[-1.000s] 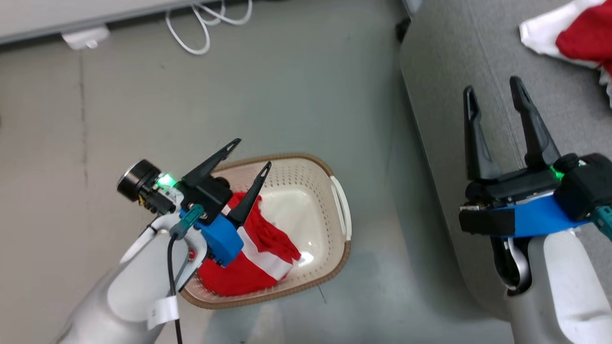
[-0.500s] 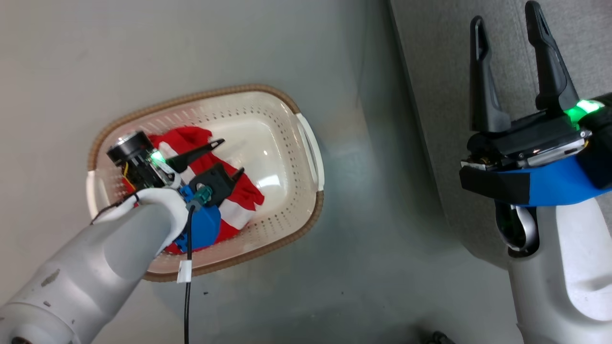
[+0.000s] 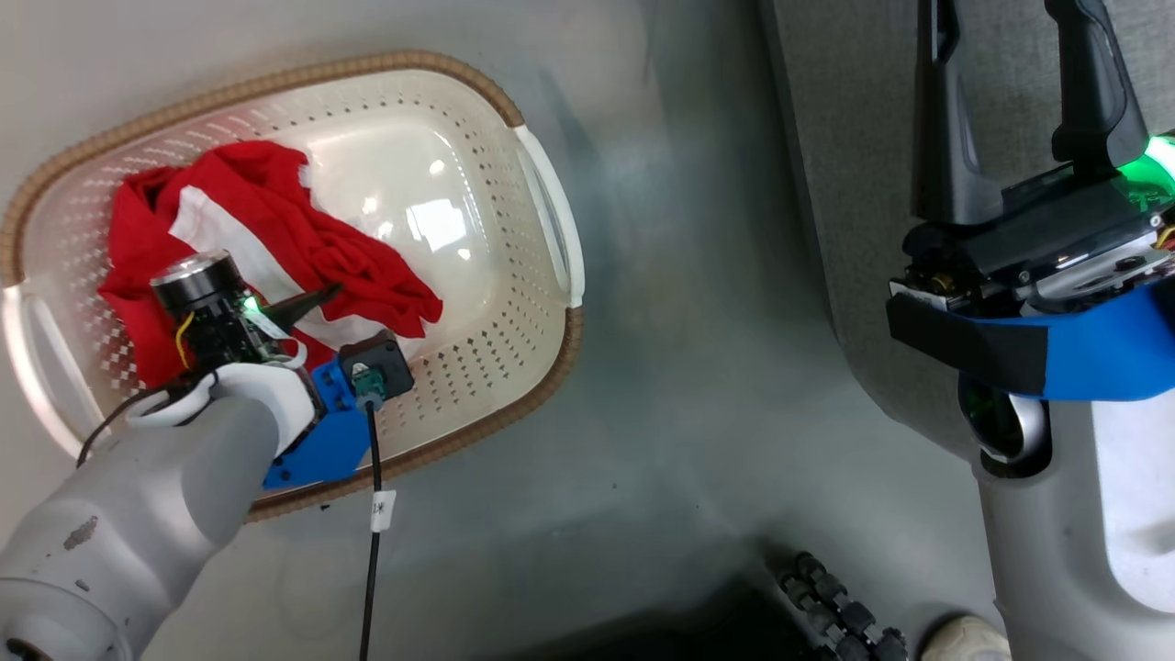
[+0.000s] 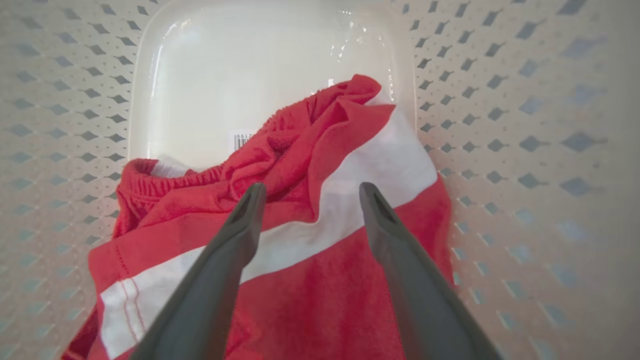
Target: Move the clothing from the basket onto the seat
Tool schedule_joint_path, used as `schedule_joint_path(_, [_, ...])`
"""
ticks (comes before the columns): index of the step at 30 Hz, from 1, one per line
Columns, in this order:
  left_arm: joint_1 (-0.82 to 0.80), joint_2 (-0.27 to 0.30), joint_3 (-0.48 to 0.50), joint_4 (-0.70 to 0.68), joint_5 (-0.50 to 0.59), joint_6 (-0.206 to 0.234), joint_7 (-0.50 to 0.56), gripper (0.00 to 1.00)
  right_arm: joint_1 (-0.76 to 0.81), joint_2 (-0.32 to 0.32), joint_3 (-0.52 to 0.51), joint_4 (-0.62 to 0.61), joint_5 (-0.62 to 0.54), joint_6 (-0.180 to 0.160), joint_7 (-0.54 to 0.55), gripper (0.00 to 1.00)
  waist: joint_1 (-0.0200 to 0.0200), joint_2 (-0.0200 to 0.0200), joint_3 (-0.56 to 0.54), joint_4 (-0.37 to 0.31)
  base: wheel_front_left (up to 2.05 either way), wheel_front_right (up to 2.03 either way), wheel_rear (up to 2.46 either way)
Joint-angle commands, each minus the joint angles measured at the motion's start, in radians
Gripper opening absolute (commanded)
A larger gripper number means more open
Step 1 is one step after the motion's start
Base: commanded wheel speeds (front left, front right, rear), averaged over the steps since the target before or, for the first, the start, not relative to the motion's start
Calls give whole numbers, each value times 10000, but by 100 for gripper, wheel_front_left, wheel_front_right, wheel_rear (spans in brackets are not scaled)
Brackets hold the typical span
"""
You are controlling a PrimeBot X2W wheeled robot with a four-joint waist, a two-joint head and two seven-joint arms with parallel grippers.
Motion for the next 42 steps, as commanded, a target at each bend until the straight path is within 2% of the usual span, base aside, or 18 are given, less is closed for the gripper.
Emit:
schedule_joint_path(1, [-207, 40, -14, 156, 118, -11, 30, 100, -241, 17, 37, -136, 68, 1, -2, 100, -2, 0, 363, -162, 0, 0, 0])
schedule_joint_path(8, [-609, 80, -15, 811, 419, -11, -71, 100, -99, 17, 74, -550, 106, 1, -2, 100, -2, 0, 924, -347, 0, 0, 0])
schedule_joint_path(20, [-1012, -141, -18, 1892, 618, -11, 370, 98, 245, 15, -44, -1162, 77, 1, 0, 100, -2, 0, 1518, -399, 0, 0, 0])
schedule_joint_path(21, [-967, -162, -20, 1955, 725, -11, 422, 45, 238, 15, -50, -1186, 65, 1, -2, 100, -2, 0, 1516, -398, 0, 0, 0])
schedule_joint_path(22, [-936, -202, -21, 1980, 717, -11, 372, 0, 230, 17, -64, -1216, 49, 1, -2, 100, -2, 0, 1512, -392, 0, 0, 0])
schedule_joint_path(31, [-810, -514, -19, 2110, 661, -12, 198, 0, 101, 17, -152, -1214, 12, 1, -2, 100, -2, 0, 1269, -285, 0, 0, 0])
schedule_joint_path(42, [-778, -1200, -19, 1494, -405, -12, -823, 0, 254, 14, -451, -714, -361, 1, 0, 100, -2, 0, -11, 540, 0, 0, 0])
